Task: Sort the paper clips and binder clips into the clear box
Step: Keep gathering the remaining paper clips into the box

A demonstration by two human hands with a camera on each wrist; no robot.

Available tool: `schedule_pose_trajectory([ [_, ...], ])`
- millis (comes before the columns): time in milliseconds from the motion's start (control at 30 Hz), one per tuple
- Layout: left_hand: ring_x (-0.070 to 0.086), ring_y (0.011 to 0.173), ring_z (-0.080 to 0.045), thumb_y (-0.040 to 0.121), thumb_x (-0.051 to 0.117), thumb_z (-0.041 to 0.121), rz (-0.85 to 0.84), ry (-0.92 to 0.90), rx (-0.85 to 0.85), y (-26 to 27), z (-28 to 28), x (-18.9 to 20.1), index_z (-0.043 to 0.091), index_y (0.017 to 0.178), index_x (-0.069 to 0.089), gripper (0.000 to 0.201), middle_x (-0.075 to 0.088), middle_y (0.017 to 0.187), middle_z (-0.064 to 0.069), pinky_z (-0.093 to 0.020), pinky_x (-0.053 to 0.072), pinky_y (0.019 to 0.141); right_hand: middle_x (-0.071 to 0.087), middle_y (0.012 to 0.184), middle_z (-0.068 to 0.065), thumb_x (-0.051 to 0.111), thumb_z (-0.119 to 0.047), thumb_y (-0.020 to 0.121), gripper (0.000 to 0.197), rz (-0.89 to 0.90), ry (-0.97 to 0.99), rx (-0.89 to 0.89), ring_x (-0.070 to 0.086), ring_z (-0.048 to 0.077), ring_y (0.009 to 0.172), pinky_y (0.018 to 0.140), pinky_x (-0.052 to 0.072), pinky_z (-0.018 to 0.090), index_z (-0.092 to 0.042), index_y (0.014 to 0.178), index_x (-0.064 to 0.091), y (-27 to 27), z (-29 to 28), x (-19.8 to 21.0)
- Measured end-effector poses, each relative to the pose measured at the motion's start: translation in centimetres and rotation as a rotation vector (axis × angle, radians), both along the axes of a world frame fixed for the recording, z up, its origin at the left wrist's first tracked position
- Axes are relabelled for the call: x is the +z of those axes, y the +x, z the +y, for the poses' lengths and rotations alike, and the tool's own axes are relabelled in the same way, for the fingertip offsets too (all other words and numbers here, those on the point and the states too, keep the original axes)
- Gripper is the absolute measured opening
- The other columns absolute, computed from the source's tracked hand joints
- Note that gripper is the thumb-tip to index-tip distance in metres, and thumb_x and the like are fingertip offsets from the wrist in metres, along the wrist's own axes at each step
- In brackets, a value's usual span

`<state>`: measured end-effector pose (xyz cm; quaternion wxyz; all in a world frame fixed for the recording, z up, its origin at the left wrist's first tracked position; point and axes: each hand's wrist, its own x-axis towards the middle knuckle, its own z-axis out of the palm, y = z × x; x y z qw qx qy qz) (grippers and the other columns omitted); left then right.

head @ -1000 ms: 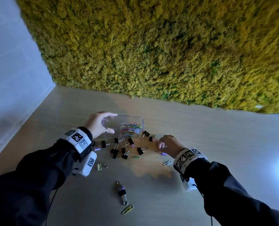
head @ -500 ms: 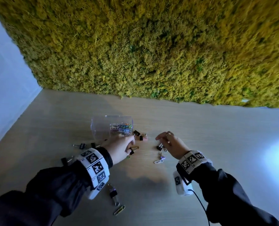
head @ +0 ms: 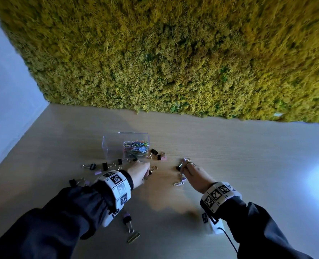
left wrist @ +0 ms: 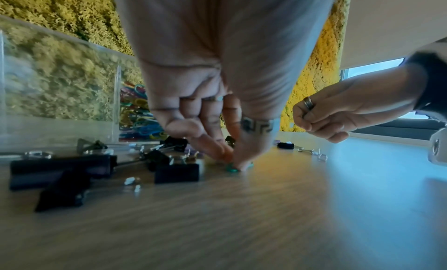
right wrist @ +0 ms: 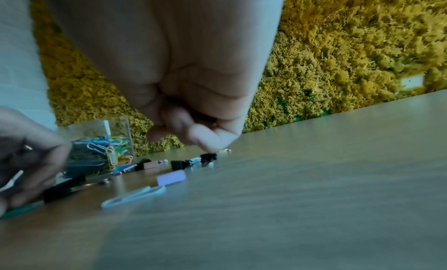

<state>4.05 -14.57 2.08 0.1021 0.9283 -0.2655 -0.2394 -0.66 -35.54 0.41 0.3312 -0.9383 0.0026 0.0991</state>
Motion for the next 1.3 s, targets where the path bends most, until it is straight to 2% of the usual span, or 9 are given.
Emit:
schedule_pose_trajectory([
  [133,0.05,0.066,-0.014,0.081,0.051,-0.001,0.0,-0.005,-0.021,-0.4,0.7,-0.3,0.007,0.1,0.045,0.021,0.049,0.068,0.004,-0.025,0.041,0.063,0.051,0.091,0.005,0.04,0.003,0.088,0.025,-0.068,0.007,0.033,0.052,0.018,0.079,0.066,0.035,0.003,-0.004,0.083,0.062,0.4,0.6,0.6],
  [233,0.053,0.085,-0.017,0.084,0.052,0.006,0.012,-0.132,0.051,-0.5,1.8,0.2,0.007,0.104,0.057,0.02,0.061,0.094,-0.005,-0.024,0.04,0.075,0.058,0.094,0.015,0.038,-0.005,0.09,0.019,-0.043,-0.046,0.052,0.055,0.024,0.081,0.074,0.04,0.021,-0.002,0.088,0.057,0.4,0.9,0.7],
  [333,0.053,0.072,-0.012,0.087,0.055,0.012,0.065,-0.362,0.179,-0.5,3.2,1.1,0.013,0.092,0.063,0.009,0.06,0.08,0.003,-0.02,0.041,0.066,0.06,0.1,0.016,0.04,-0.026,0.09,0.032,0.009,-0.185,0.138,0.06,0.029,0.089,0.081,0.044,0.035,0.001,0.095,0.058,-0.4,0.6,-0.4],
  [500,0.049,0.057,-0.011,0.087,0.058,0.015,0.219,-0.566,0.405,0.7,5.5,1.7,0.015,0.079,0.061,0.008,0.055,0.065,0.004,-0.021,0.043,0.056,0.053,0.076,-0.011,0.069,-0.015,0.079,0.017,0.112,-0.062,0.185,0.055,0.014,0.081,0.071,0.04,0.004,-0.02,0.069,0.056,0.1,0.0,-0.4],
  [667,0.052,0.051,-0.003,0.086,0.058,0.007,0.179,-0.671,0.538,2.1,7.8,3.1,0.008,0.082,0.062,0.006,0.057,0.066,-0.003,-0.01,0.04,0.042,0.058,0.124,0.001,0.053,-0.027,0.089,0.011,0.194,-0.49,0.358,0.057,0.021,0.11,0.094,0.04,0.033,-0.019,0.083,0.057,0.4,1.1,0.9],
  [767,0.051,0.057,-0.012,0.085,0.059,0.012,0.041,-0.655,0.542,3.5,9.2,4.5,0.004,0.088,0.063,0.009,0.058,0.068,-0.002,-0.009,0.04,0.042,0.061,0.098,0.012,0.037,-0.03,0.091,0.018,0.144,-0.62,0.366,0.06,0.026,0.088,0.087,0.042,0.036,-0.015,0.094,0.047,0.1,2.6,1.5],
  [933,0.054,0.065,-0.012,0.081,0.065,0.019,-0.191,-0.555,0.504,6.0,7.7,5.4,0.009,0.085,0.067,0.011,0.063,0.077,0.0,-0.023,0.043,0.064,0.042,0.058,0.001,0.037,-0.015,0.094,0.011,-0.024,-0.144,0.228,0.044,0.021,0.063,0.06,0.035,0.035,-0.013,0.085,0.03,4.6,5.8,4.8],
  [1067,0.057,0.066,-0.006,0.081,0.065,0.011,-0.199,-0.47,0.479,7.0,5.4,4.0,0.007,0.089,0.069,0.01,0.071,0.09,-0.004,-0.019,0.045,0.064,0.048,0.062,0.0,0.033,-0.01,0.096,0.004,-0.196,-0.141,0.299,0.047,0.019,0.055,0.05,0.037,0.024,-0.008,0.095,0.035,8.3,9.6,6.5],
  [1300,0.051,0.101,-0.022,0.082,0.063,0.02,-0.321,-0.594,0.463,6.7,9.0,3.1,0.01,0.119,0.055,0.039,0.057,0.115,-0.013,-0.041,0.045,0.093,0.06,0.104,0.011,0.044,-0.017,0.092,0.014,-0.276,-0.338,0.29,0.056,0.026,0.097,0.086,0.047,0.04,-0.008,0.101,0.049,11.0,11.7,4.7],
])
